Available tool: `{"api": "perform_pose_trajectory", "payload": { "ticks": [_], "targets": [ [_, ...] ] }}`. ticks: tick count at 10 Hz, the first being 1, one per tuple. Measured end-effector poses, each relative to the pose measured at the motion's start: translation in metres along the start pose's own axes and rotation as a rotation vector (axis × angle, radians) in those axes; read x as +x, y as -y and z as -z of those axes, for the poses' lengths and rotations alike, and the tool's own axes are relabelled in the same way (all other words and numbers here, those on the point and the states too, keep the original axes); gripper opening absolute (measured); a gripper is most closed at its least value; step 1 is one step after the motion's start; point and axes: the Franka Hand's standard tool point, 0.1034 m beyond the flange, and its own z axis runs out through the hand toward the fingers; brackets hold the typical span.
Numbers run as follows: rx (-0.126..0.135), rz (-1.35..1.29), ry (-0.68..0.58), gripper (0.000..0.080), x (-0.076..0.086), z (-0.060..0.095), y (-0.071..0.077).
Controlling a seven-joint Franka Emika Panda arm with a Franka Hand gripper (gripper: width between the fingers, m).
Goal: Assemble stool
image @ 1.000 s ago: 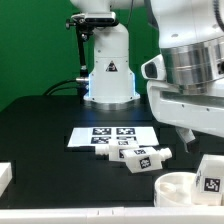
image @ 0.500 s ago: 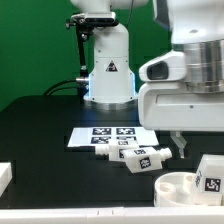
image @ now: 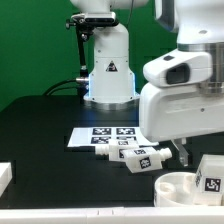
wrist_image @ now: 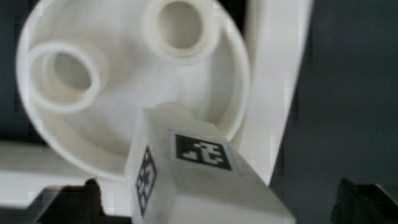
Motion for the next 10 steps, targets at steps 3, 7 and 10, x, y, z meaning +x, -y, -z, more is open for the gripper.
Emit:
{"api": "perform_pose_trajectory", "payload": {
  "ticks": [3, 7, 10],
  "targets": [
    [-0.035, 0.366, 0.006, 0.0649, -0.001, -0.006, 0.009],
    [-0.093, 0.784, 0.028, 0.0649, 0.005, -0.006, 0.001],
    [-0.147, 1.134, 0.077, 0.0649, 0.010, -0.011, 0.009]
  ]
}}
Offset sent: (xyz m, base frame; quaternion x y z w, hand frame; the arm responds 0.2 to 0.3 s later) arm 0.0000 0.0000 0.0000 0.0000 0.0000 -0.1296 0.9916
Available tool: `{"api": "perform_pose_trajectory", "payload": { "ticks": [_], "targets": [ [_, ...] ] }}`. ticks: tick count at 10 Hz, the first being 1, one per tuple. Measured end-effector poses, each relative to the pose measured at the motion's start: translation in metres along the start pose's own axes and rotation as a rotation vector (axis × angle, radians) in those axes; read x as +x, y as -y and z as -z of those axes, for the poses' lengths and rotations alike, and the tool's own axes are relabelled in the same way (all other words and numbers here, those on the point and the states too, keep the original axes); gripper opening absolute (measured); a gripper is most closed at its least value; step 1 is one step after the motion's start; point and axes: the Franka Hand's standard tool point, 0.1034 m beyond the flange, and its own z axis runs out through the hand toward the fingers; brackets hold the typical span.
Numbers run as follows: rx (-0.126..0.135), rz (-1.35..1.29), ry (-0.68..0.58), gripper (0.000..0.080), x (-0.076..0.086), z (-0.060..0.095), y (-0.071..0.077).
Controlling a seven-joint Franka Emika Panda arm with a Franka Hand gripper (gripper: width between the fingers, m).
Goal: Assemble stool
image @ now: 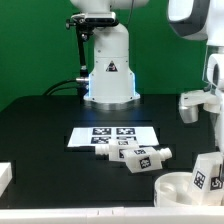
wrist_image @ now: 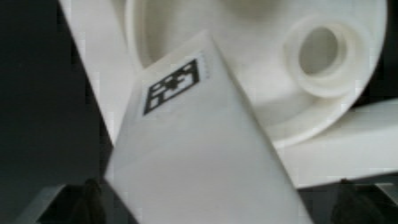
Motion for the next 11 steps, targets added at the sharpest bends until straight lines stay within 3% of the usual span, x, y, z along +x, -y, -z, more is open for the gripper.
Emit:
{"api": "perform_pose_trajectory", "payload": {
  "ticks": [4, 6, 8, 11],
  "targets": [
    [-0.003, 0.328, 0.022, 0.0649, -0.018, -0.001, -0.008],
    [-0.002, 0.247, 0.022, 0.0649, -0.019, -0.002, -0.007],
    [-0.001, 0.222, 0.022, 0.0398, -0.020, -0.003, -0.007],
    [-0.002, -0.039, 0.020, 0.0340, -0.020, -0.002, -0.008]
  ]
}}
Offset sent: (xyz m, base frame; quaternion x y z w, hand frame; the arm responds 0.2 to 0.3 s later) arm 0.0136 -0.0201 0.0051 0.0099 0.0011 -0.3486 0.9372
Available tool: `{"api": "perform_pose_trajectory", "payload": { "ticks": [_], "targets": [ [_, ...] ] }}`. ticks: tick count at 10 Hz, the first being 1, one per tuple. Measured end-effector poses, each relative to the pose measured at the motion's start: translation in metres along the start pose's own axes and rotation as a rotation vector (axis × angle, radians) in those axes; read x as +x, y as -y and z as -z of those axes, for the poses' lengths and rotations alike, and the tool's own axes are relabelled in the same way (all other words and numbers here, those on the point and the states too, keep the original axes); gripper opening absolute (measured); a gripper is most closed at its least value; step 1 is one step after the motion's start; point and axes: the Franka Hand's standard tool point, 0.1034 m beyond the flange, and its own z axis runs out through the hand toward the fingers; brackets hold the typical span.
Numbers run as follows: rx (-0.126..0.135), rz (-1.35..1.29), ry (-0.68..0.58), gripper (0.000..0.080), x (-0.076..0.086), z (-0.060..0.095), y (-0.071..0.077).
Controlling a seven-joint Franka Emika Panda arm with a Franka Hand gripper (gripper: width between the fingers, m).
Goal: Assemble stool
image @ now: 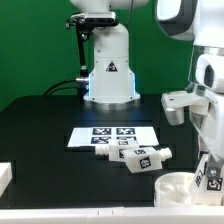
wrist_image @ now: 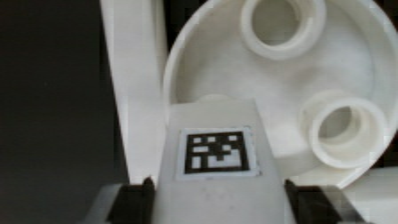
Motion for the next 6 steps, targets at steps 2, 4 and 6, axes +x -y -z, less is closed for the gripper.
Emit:
{"api": "perform_pose_trajectory", "payload": {
  "ticks": [2, 4, 6],
  "targets": [
    [0.022, -0.358, 0.004, 0.0340, -0.0035, -0.0003, -0.0026],
    [0.076, -0.629, 0.017, 0.0340, -0.0041, 0.0003, -0.0072],
    [0.033, -0.715, -0.002, 0.0340, 0.0001, 0.0011, -0.0072]
  ]
}}
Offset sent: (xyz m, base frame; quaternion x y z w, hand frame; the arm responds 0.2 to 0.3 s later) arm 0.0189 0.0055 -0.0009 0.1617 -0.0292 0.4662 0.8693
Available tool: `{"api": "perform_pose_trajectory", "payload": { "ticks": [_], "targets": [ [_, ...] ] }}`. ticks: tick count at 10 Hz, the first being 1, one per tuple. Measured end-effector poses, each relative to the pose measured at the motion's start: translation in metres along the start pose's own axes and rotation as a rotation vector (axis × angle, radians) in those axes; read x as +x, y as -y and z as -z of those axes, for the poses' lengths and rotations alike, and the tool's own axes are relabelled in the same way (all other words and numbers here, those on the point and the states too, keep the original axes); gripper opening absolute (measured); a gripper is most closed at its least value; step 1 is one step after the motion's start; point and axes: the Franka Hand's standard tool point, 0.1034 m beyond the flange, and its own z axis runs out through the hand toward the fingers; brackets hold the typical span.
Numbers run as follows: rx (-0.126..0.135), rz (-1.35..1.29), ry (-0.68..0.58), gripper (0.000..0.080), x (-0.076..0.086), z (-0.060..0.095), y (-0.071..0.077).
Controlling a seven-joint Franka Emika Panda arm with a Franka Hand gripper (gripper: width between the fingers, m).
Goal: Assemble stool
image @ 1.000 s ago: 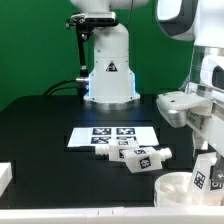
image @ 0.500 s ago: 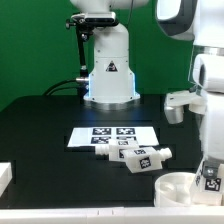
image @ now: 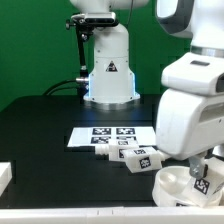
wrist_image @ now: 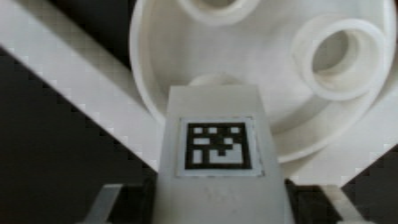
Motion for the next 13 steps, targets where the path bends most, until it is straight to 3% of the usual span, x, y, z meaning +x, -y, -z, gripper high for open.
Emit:
{"api": "perform_pose_trajectory", "payload": {
  "ticks": [2, 3, 5, 6, 9, 11, 13],
  "targets": [
    [0.001, -0.165, -0.003, 0.0340, 0.000, 0.000, -0.001],
    [0.020, -0.335, -0.028, 0.0340, 0.000, 0.002, -0.002],
    [0.089, -0.733, -0.056, 0.0340, -0.006, 0.000, -0.014],
    [0.124, -0.797, -0.060, 0.0340, -0.009, 0.000, -0.020],
    [0.124, -0.990, -0.042, 0.0340, -0.013, -0.003, -0.024],
    [0.139, -1.330, -0.020, 0.0340, -0.023, -0.004, -0.031],
    [0.135, -1.593, 0.005, 0.0340, -0.032, -0.006, -0.032]
  ]
}}
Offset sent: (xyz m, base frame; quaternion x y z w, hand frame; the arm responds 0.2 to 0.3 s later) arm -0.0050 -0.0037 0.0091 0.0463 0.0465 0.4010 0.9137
